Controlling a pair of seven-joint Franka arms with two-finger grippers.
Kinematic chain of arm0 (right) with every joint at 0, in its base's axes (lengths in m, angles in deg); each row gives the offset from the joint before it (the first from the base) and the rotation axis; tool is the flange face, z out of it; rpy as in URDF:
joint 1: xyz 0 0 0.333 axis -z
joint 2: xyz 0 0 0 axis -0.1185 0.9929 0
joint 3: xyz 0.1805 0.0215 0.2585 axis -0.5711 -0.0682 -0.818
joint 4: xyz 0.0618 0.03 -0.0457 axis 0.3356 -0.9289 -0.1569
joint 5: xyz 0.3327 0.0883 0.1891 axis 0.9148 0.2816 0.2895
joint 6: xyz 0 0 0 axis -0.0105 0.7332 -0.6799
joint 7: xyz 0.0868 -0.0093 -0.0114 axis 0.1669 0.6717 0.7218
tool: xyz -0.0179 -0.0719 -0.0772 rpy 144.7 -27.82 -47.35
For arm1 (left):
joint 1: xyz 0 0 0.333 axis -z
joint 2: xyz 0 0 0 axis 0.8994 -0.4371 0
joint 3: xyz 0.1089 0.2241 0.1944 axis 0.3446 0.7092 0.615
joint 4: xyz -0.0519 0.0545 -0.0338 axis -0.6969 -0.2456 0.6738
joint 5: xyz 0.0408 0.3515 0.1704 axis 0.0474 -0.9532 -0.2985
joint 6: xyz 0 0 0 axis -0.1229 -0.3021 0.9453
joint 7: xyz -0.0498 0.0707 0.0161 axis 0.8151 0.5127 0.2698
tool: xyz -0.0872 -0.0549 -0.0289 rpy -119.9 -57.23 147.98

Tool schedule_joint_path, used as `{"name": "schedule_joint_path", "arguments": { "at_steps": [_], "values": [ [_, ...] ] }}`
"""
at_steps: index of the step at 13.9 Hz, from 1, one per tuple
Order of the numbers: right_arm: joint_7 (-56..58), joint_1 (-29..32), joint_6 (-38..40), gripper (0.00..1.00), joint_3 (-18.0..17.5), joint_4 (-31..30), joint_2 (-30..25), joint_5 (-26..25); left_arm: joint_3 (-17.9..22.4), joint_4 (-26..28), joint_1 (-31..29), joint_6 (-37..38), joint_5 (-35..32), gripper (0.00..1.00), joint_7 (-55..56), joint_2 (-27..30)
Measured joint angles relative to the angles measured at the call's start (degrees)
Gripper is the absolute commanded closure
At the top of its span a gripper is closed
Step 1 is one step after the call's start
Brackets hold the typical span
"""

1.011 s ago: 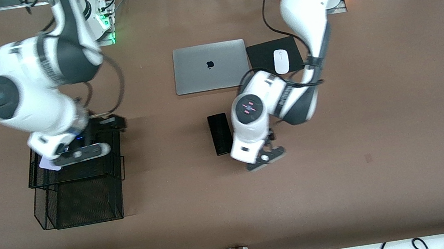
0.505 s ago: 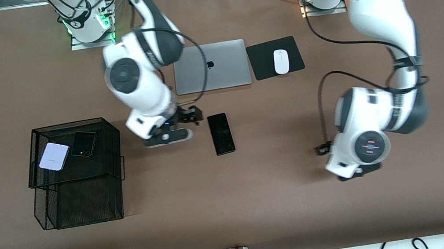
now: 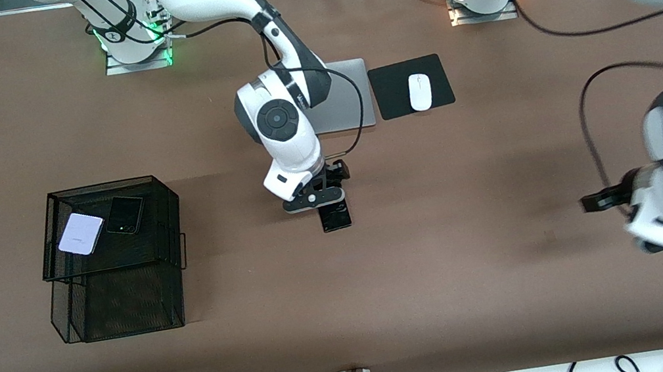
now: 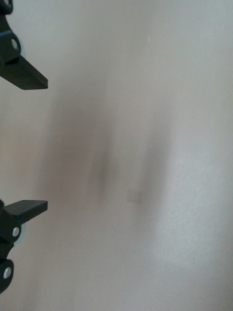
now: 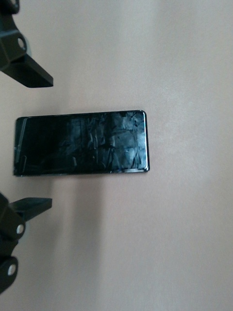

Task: Place phones with both arms
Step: 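Grasp the tall phone with the right gripper while the left gripper returns, then lower the tall phone into the organizer's back compartment and open the right gripper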

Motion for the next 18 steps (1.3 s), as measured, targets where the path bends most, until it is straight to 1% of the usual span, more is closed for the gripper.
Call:
{"name": "schedule_joint_path", "arguments": {
  "at_steps": [2, 4, 6, 7, 8, 10, 11, 14, 15, 16, 18],
  "values": [
    [0.0, -0.5, -3.3, 0.00, -0.3, 0.1, 2.0, 0.0, 0.0, 0.0, -0.7, 2.5, 0.0, 0.00, -2.0, 3.7],
    [0.0, -1.0, -4.8, 0.00, -0.3, 0.2, 3.6, 0.0, -0.9, 0.1, -0.6, 5.4, 0.1, 0.00, -3.4, 6.7],
    [0.0, -1.5, -6.6, 0.00, -0.3, 0.2, 4.8, -0.2, -3.5, 0.5, -0.5, 8.6, 0.9, 0.00, -3.8, 10.2],
    [0.0, -1.8, -7.5, 0.00, -0.3, 0.2, 5.3, -0.3, -5.2, 1.8, -0.4, 9.4, 1.7, 0.00, -3.8, 13.0],
    [0.0, -1.9, -8.2, 0.00, -0.3, 0.3, 5.7, -0.3, -6.1, 3.7, -0.4, 9.7, 2.7, 0.00, -3.8, 16.0],
    [0.0, -2.4, -8.5, 0.00, -0.3, 0.3, 6.3, -0.5, -6.6, 8.6, -0.2, 9.6, 3.6, 0.00, -3.8, 22.3],
    [0.0, -2.4, -8.6, 0.00, -0.3, 0.3, 6.4, -0.8, -6.7, 12.0, -0.2, 8.6, 3.6, 0.00, -3.9, 25.2],
    [0.1, -2.5, -8.6, 0.00, -0.3, 0.3, 6.8, -3.1, -6.7, 24.6, -0.3, 1.5, 3.6, 0.00, -3.9, 33.3],
    [0.1, -2.5, -8.6, 0.00, -0.3, 0.3, 6.9, -3.8, -6.7, 27.8, -0.3, -0.3, 3.6, 0.00, -3.9, 35.3],
    [0.1, -2.5, -8.6, 0.00, -0.3, 0.3, 7.1, -4.1, -6.6, 29.8, -0.4, -1.1, 3.6, 0.00, -3.9, 36.7],
    [0.1, -2.6, -8.8, 0.00, -0.3, 0.3, 7.4, -4.2, -6.6, 31.3, -0.7, -1.4, 3.6, 0.00, -3.9, 38.3]
  ]
}}
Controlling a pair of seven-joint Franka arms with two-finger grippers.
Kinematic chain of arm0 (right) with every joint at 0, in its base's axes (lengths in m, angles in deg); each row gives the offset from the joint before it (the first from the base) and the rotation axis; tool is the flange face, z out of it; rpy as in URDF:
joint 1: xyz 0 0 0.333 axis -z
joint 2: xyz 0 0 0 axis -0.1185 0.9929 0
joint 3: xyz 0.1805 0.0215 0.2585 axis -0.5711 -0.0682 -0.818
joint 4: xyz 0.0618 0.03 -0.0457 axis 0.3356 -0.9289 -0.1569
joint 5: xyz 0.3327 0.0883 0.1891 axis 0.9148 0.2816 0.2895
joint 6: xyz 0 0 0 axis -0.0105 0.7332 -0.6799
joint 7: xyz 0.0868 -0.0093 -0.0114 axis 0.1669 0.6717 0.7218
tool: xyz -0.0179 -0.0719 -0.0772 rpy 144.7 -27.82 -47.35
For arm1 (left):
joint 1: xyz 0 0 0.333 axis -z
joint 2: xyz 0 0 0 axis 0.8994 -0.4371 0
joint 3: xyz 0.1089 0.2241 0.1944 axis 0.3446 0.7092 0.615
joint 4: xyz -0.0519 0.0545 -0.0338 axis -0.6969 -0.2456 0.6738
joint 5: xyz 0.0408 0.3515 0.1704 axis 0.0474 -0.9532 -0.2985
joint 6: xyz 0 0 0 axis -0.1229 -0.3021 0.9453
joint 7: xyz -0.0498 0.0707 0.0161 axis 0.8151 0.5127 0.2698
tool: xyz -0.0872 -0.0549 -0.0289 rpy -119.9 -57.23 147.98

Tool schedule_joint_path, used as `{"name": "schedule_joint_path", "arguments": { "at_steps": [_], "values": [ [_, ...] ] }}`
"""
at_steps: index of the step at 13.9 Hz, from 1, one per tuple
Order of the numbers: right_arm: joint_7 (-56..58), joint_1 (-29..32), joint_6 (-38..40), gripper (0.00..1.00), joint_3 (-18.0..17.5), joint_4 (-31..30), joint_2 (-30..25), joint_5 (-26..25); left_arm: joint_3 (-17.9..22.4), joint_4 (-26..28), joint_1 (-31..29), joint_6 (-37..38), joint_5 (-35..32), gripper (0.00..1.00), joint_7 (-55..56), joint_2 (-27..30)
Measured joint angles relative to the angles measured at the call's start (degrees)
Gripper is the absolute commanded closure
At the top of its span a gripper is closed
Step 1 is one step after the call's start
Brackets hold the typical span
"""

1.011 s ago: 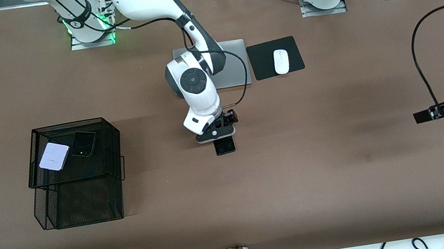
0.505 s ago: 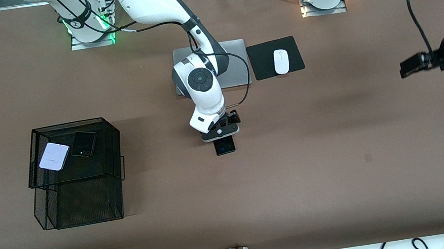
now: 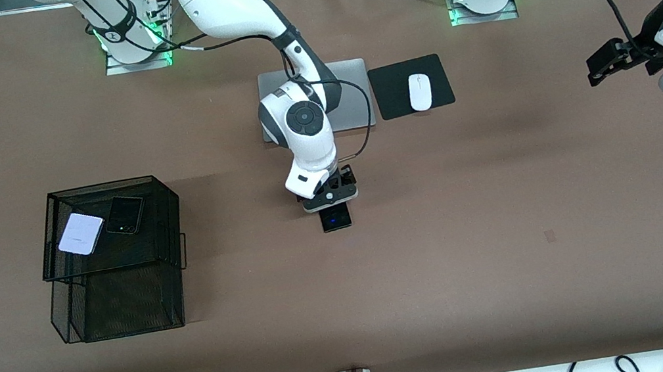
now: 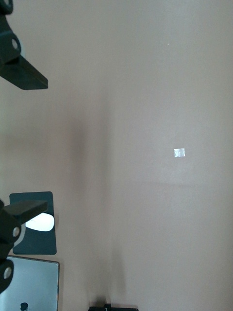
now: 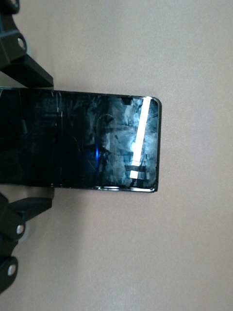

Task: Place phones with both arms
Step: 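Lower the tall phone into the organizer's back compartment and open the right gripper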

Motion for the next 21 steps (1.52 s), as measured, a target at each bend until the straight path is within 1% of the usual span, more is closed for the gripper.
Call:
{"name": "schedule_joint_path", "arguments": {
  "at_steps": [2, 3, 4, 5, 6, 7, 8, 9, 11, 12, 13, 15, 18, 20, 21],
  "values": [
    [0.0, -0.1, -0.3, 0.00, 0.0, 0.0, 0.1, 0.0, 0.2, 0.2, -0.2, 0.0, 0.0, 0.00, 0.0, 0.6],
    [0.0, -0.2, -0.3, 0.03, 0.0, 0.0, 0.1, 0.0, 0.3, 0.2, -0.2, 0.0, 0.0, 0.00, 0.0, 0.8],
    [0.0, -0.2, -0.3, 0.19, 0.0, 0.0, 0.1, 0.0, 0.5, 0.2, -0.2, 0.0, 0.0, 0.00, 0.0, 0.8],
    [0.0, -0.3, -0.4, 0.48, 0.0, 0.0, 0.2, 0.0, 0.6, 0.2, -0.2, 0.0, 0.0, 0.00, 0.0, 0.8],
    [0.0, -0.3, -0.4, 0.71, 0.0, 0.0, 0.2, -0.1, 0.8, 0.3, -0.2, 0.0, 0.0, 0.00, 0.0, 0.8],
    [0.0, -0.3, -0.6, 0.84, 0.0, 0.0, 0.1, -0.1, 0.9, 0.3, -0.3, 0.0, 0.0, 0.00, 0.0, 0.8],
    [0.0, -0.4, -0.5, 0.92, 0.0, 0.0, -0.2, -0.2, 0.9, 0.3, -0.3, 0.0, 0.0, 0.00, 0.0, 0.8],
    [0.0, -0.4, -0.6, 0.95, 0.0, 0.0, -0.1, -0.2, 0.9, 0.3, -0.3, 0.0, 0.0, 0.00, 0.0, 0.8],
    [0.0, -0.5, -0.5, 0.95, 0.3, 0.0, -0.1, -0.3, 1.0, 0.3, -0.4, 0.3, 0.0, 0.00, 0.0, 0.9],
    [0.0, -0.6, -0.1, 0.95, 1.3, 0.1, -0.2, -0.4, 1.1, 0.3, -0.4, 0.6, 0.0, 0.00, 0.0, 0.9],
    [0.0, -0.8, 1.4, 0.95, 3.5, 0.4, -0.5, -0.5, 1.1, 0.3, -0.5, 0.7, 0.0, 0.00, 0.0, 1.0],
    [1.7, -0.8, 7.5, 0.95, 10.0, 1.4, -3.1, -0.5, 1.1, 0.4, -0.5, 0.9, 0.0, 0.00, 0.0, 1.0],
    [8.2, -0.1, 16.3, 0.95, 20.6, 1.5, -9.7, -0.5, 1.1, 0.4, -0.5, 0.9, 0.0, 0.00, 0.0, 1.0],
    [15.6, 0.8, 19.4, 0.95, 26.6, 1.0, -12.0, -0.6, 1.0, 0.4, -0.5, 0.9, 0.0, 0.00, 0.0, 1.1],
    [20.0, 1.9, 19.9, 0.95, 28.7, 0.6, -12.3, -0.6, 1.0, 0.4, -0.5, 0.9, 0.0, 0.00, 0.0, 1.1]
  ]
}}
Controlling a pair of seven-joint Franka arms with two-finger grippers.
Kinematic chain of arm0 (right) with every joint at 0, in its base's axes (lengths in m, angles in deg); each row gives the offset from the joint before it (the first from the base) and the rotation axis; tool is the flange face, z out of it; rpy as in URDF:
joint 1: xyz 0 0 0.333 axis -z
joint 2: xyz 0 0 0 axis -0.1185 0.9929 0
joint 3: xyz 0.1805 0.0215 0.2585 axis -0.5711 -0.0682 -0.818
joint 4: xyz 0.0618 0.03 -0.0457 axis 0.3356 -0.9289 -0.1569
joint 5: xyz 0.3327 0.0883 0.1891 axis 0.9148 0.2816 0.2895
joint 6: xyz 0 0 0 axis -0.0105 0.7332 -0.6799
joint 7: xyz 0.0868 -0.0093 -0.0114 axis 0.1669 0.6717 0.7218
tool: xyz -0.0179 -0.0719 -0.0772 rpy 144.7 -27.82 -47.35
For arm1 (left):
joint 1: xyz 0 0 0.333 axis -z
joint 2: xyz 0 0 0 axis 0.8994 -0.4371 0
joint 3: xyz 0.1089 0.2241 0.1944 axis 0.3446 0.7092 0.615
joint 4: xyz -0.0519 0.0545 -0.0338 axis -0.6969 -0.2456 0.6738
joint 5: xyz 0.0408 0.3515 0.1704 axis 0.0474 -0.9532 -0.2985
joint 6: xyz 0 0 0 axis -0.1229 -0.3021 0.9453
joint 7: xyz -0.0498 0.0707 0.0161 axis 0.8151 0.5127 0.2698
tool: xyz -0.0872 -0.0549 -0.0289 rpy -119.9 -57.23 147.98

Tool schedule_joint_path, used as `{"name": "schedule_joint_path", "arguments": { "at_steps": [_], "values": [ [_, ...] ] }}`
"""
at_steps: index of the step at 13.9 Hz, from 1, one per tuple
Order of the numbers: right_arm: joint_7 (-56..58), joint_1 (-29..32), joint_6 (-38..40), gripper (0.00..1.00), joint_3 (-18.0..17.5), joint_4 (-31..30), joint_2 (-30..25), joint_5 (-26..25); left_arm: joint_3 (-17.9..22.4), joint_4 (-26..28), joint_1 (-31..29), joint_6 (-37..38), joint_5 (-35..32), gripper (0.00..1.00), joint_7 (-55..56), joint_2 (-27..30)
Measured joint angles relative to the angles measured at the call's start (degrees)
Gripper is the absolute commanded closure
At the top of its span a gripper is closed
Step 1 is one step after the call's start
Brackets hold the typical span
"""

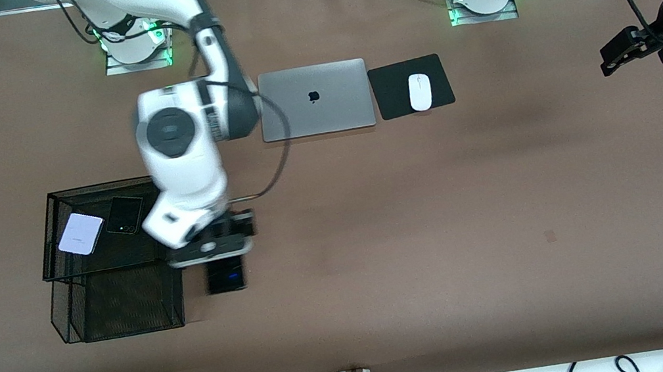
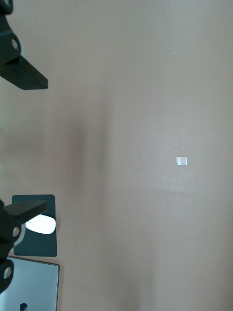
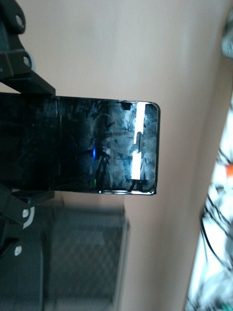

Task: Place phones with both arms
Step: 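Lower the tall phone into the organizer's back compartment and open the right gripper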

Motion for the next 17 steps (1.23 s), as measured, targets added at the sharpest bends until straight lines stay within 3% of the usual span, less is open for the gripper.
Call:
{"name": "schedule_joint_path", "arguments": {
  "at_steps": [2, 6, 8, 13, 17],
  "values": [
    [7.8, 4.5, 0.0, 0.95, 1.2, -0.5, 0.1, 0.7, 0.0, 0.0, 0.0, 0.0, 0.1, 0.00, 0.0, 0.0],
    [21.7, 14.8, -0.2, 0.95, 0.8, -1.0, 1.1, 10.4, 0.0, 0.0, 0.0, 0.0, 0.9, 0.00, 0.0, 0.0],
    [26.9, 18.9, -1.2, 0.95, -0.8, -1.0, 1.7, 12.3, 0.0, 0.0, 0.0, 0.0, 0.9, 0.00, 0.0, 0.0],
    [27.6, 21.2, -9.7, 0.95, -5.4, -1.7, 5.8, 13.3, 0.0, 0.0, 0.0, 0.1, 1.7, 0.00, 0.0, 0.0],
    [27.6, 25.2, -11.5, 0.95, -9.6, -1.8, 7.2, 14.6, 0.0, 0.1, -0.1, 0.1, 2.1, 0.00, 0.0, 0.0]
  ]
}}
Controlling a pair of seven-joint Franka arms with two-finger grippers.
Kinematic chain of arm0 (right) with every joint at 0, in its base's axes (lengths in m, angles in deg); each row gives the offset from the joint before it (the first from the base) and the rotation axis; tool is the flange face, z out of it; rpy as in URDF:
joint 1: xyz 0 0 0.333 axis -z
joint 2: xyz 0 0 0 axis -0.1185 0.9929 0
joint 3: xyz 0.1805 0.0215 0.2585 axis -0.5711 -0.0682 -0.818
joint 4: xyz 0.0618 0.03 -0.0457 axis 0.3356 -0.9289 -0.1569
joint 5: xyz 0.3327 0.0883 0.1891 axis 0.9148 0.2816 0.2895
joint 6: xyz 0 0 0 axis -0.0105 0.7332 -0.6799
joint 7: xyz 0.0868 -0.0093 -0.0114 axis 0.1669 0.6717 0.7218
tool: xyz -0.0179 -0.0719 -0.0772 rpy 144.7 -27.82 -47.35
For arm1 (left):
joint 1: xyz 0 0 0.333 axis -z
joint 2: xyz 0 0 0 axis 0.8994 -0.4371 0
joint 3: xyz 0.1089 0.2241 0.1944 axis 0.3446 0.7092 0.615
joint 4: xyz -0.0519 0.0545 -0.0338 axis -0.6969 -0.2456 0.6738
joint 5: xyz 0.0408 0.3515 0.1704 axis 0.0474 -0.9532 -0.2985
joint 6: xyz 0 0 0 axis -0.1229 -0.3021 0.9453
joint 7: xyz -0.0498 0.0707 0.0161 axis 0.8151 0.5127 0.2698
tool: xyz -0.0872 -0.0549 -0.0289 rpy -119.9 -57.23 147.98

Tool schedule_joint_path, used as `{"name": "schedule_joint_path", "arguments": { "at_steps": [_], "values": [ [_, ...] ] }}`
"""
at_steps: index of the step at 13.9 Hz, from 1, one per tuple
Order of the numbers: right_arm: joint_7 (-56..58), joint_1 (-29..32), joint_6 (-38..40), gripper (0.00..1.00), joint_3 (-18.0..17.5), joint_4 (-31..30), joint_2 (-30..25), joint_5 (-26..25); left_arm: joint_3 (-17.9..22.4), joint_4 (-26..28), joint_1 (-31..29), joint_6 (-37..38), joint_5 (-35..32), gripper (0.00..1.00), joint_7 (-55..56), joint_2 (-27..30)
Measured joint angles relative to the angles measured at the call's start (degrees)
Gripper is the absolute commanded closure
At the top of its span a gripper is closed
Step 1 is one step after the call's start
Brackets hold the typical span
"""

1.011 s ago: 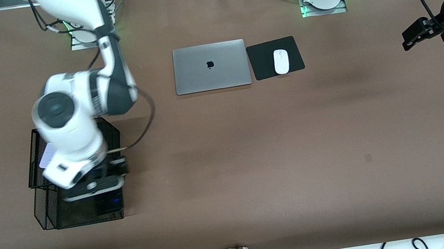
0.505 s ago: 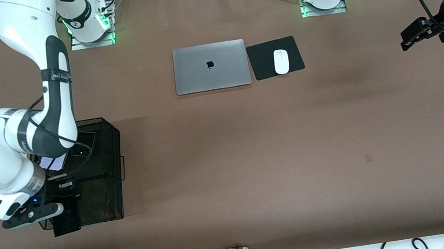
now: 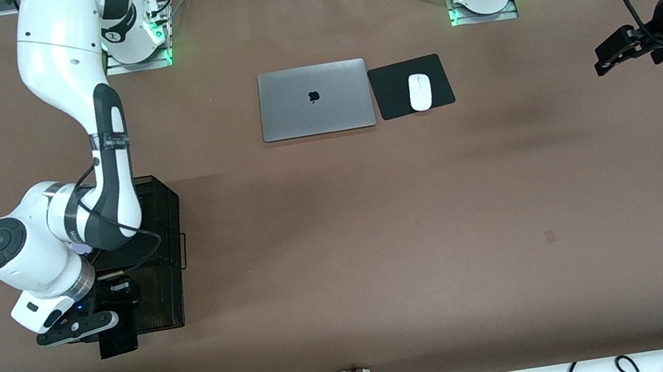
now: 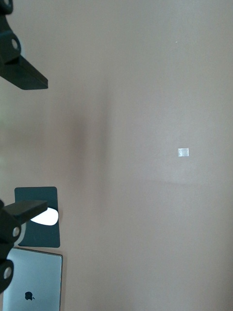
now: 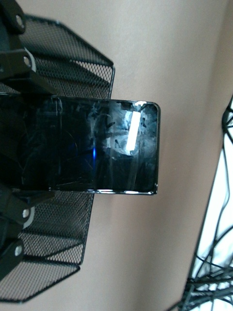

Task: Place phones with both arms

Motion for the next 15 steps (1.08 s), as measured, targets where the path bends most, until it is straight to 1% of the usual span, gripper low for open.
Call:
{"name": "schedule_joint_path", "arguments": {
  "at_steps": [2, 6, 7, 8, 9, 10, 11, 12, 13, 15],
  "values": [
    [0.0, 1.7, 0.0, 0.94, -1.5, -0.3, 0.0, 0.0, 0.0, 0.0, 0.0, 0.0, 0.0, 0.00, 0.0, 0.0],
    [0.0, 2.1, 0.7, 0.91, -2.2, -1.8, 0.0, 0.4, 0.1, 0.0, -0.1, 0.1, 0.0, 0.00, 0.0, 0.0],
    [0.0, 2.1, 1.6, 0.82, -2.3, -2.3, 0.0, 0.6, 0.1, 0.0, -0.1, 0.2, 0.0, 0.00, 0.0, 0.0],
    [0.0, 2.1, 2.9, 0.79, -2.3, -2.7, 0.0, 1.0, 0.1, 0.0, -0.1, 0.2, 0.0, 0.00, 0.0, 0.0],
    [0.0, 2.1, 4.3, 0.66, -2.3, -2.9, 0.0, 1.2, 0.1, 0.0, -0.2, 0.3, 0.0, 0.00, 0.0, 0.0],
    [0.0, 2.1, 5.3, 0.59, -2.3, -3.1, 0.0, 1.2, 0.1, 0.0, -0.2, 0.3, 0.0, 0.00, 0.1, 0.0],
    [-0.1, 2.1, 5.9, 0.45, -2.3, -3.1, 0.0, 1.3, 0.0, 0.0, -0.2, 0.3, 0.0, 0.00, 0.1, 0.0],
    [-0.1, 2.2, 6.1, 0.18, -2.3, -3.1, -0.1, 1.3, 0.0, 0.0, -0.3, 0.3, 0.0, 0.00, 0.1, 0.0],
    [-0.1, 2.2, 6.3, 0.01, -2.3, -3.1, -0.2, 1.3, 0.1, 0.0, -0.4, 0.3, 0.2, 0.00, 0.1, 0.0],
    [-0.1, 2.4, 6.6, 0.00, -2.3, -3.1, -0.2, 1.4, 0.1, 0.0, -0.8, 0.3, 1.2, 0.00, 0.1, 0.0]
  ]
}}
